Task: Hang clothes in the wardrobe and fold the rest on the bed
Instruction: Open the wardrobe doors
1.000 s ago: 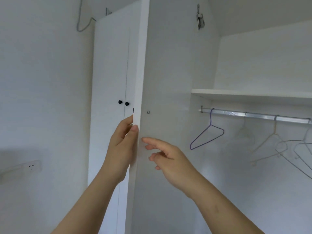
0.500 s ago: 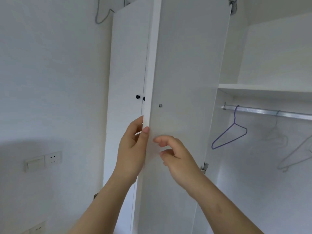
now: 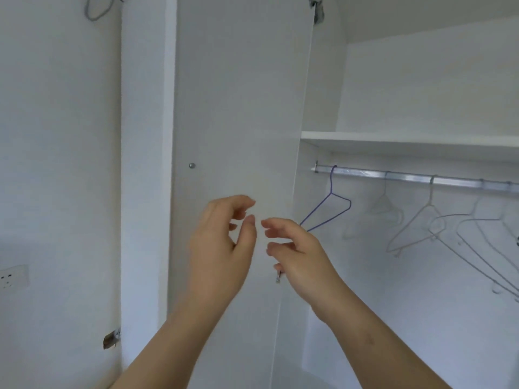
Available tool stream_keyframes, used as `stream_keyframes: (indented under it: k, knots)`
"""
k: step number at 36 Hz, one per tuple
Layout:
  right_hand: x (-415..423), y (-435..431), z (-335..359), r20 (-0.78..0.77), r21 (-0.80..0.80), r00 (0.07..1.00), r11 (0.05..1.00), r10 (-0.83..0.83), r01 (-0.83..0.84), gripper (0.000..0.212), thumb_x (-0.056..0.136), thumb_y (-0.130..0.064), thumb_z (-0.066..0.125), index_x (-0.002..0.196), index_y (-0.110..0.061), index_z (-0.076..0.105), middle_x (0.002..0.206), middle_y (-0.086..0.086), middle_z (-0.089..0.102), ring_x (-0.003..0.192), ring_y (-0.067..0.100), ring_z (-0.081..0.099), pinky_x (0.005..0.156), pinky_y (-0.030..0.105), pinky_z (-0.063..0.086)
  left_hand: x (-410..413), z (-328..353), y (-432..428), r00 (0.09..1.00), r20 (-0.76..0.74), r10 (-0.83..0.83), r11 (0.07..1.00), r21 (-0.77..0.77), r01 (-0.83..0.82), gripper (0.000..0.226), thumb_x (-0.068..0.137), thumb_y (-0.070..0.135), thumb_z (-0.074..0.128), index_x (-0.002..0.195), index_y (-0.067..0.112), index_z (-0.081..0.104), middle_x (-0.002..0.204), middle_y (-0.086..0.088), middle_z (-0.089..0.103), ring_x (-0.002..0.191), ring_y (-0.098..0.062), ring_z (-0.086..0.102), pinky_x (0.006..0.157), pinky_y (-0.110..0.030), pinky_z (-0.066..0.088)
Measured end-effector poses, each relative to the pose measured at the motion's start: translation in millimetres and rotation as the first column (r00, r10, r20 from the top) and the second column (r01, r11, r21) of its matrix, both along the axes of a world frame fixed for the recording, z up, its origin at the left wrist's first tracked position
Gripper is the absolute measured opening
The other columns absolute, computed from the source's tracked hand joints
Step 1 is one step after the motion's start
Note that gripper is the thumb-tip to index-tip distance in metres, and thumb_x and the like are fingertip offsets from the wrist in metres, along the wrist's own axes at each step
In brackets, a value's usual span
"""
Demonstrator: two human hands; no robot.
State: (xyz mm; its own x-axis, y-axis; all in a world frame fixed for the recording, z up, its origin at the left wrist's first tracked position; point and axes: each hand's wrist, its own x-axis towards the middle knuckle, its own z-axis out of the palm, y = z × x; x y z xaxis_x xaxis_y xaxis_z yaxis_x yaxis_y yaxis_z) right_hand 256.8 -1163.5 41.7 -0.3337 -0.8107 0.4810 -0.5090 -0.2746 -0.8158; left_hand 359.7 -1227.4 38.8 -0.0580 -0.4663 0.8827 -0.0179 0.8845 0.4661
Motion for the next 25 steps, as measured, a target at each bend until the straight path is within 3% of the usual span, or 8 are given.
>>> stream_keyframes:
  k: [6,9,12,18,25]
  knots:
    - [-37,57,-3,0.081,-0.011,0.984,0.987,-0.159,0.160,0.034,0.090,-0.009,0.051,0.094,-0.041,0.059,0.104,-0.015,0.059,0.085,-0.001,0.059,0.078,0.021,0.049,-51,-7,39,0.964,0.098,-0.247,0.963,0.140,0.232,0.036,0.088,0.006,0.057,0.084,0.041,0.052,0.091,0.018,0.057,0.084,0.013,0.054,0.066,-0.001,0.040]
    - [-57,93,-8,0.121,-0.011,0.958,0.965,-0.260,0.263,0.029,0.091,-0.011,0.051,0.092,-0.039,0.061,0.104,-0.011,0.060,0.095,0.009,0.060,0.085,0.029,0.049,-78,-14,66,0.905,0.108,-0.411,0.896,0.230,0.379,0.029,0.088,0.008,0.056,0.082,0.037,0.058,0.087,0.012,0.062,0.079,0.001,0.059,0.066,-0.009,0.043]
    - [-76,131,-16,0.143,-0.013,0.919,0.928,-0.366,0.372,0.025,0.092,-0.014,0.052,0.091,-0.037,0.062,0.102,-0.010,0.062,0.097,0.012,0.061,0.087,0.031,0.050,-107,-22,97,0.853,0.143,-0.502,0.851,0.256,0.458,0.028,0.088,0.008,0.056,0.083,0.036,0.058,0.089,0.012,0.063,0.081,0.002,0.057,0.067,-0.006,0.043]
    - [-108,216,-38,0.224,0.029,0.803,0.827,-0.552,0.561,0.023,0.092,-0.014,0.051,0.090,-0.034,0.063,0.098,-0.010,0.064,0.093,0.011,0.062,0.084,0.028,0.051,-161,-42,166,0.703,0.224,-0.675,0.732,0.324,0.600,0.023,0.090,0.015,0.056,0.085,0.037,0.056,0.090,0.016,0.062,0.082,0.004,0.058,0.068,-0.002,0.041]
    - [-131,312,-68,0.285,0.096,0.610,0.655,-0.739,0.749,0.023,0.091,-0.011,0.051,0.088,-0.031,0.064,0.091,-0.002,0.066,0.095,0.022,0.062,0.077,0.030,0.050,-212,-70,252,0.511,0.260,-0.819,0.574,0.393,0.719,0.024,0.091,0.014,0.056,0.082,0.037,0.056,0.088,0.019,0.061,0.083,0.010,0.055,0.068,-0.001,0.041]
